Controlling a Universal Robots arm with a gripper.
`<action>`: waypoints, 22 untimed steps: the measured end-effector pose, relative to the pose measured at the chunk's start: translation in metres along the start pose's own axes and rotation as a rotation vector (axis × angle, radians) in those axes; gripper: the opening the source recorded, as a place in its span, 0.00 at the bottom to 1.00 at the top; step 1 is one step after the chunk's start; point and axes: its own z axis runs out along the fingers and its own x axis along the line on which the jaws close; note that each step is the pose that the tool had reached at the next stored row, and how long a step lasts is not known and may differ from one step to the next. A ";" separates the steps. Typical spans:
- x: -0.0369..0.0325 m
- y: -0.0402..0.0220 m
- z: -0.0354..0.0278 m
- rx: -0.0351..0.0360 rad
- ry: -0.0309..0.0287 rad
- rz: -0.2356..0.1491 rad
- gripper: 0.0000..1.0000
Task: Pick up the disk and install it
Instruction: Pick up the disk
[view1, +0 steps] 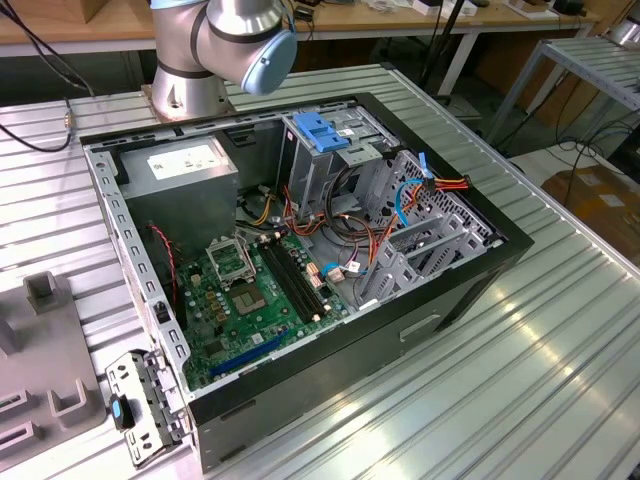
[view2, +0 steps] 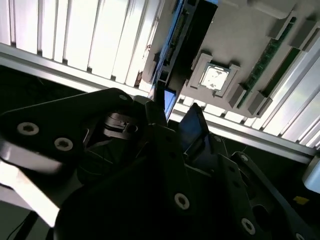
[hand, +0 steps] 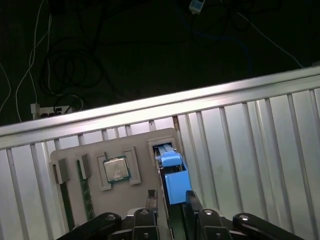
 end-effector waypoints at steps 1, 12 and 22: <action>0.0000 0.0002 0.0009 0.0003 -0.0002 -0.009 0.44; 0.0007 0.0035 0.0091 -0.0011 -0.0021 -0.098 0.44; -0.0010 0.0068 0.0112 -0.0011 -0.0069 -0.126 0.44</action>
